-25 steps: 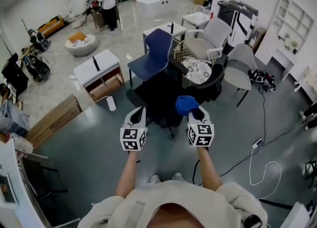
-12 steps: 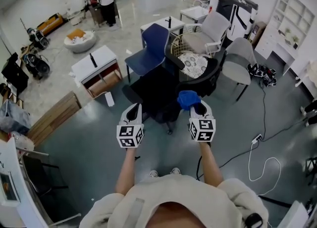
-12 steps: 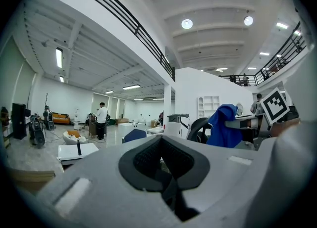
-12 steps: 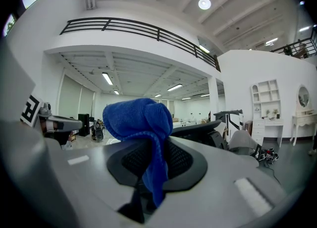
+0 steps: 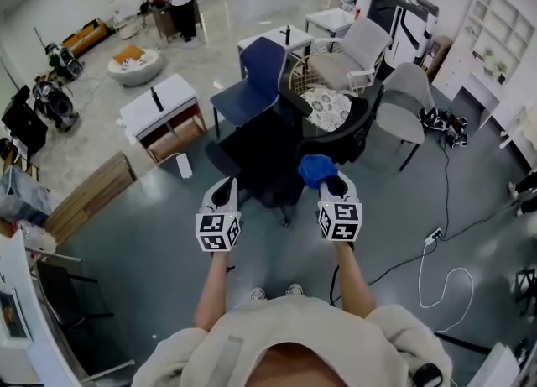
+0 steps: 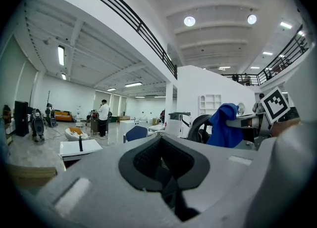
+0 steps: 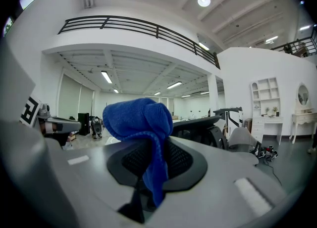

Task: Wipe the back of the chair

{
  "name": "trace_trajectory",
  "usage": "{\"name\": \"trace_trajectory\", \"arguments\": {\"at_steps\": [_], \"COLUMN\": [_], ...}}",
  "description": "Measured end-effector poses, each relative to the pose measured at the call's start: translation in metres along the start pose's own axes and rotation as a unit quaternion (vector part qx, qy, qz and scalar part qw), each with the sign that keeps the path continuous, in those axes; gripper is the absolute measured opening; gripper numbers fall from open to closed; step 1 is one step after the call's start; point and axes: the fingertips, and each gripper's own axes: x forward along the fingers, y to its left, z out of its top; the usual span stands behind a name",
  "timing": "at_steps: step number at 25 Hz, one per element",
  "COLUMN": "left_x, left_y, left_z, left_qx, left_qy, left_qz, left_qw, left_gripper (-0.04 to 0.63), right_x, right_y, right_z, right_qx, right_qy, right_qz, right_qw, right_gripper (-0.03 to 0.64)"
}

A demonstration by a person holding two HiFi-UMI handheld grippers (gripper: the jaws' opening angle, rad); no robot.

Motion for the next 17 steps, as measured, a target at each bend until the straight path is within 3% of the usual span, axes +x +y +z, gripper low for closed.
{"name": "trace_trajectory", "arguments": {"at_steps": [17], "left_x": [0.0085], "left_y": [0.0037], "left_z": [0.0028], "left_qx": [0.005], "left_qy": [0.000], "left_qz": [-0.013], "left_qw": [0.9999], "left_gripper": [0.005], "right_x": [0.0097], "right_y": [0.0046], "right_z": [-0.0026], "right_qx": [-0.003], "right_qy": [0.006], "right_qz": [-0.003], "right_qw": [1.000], "right_gripper": [0.067]}}
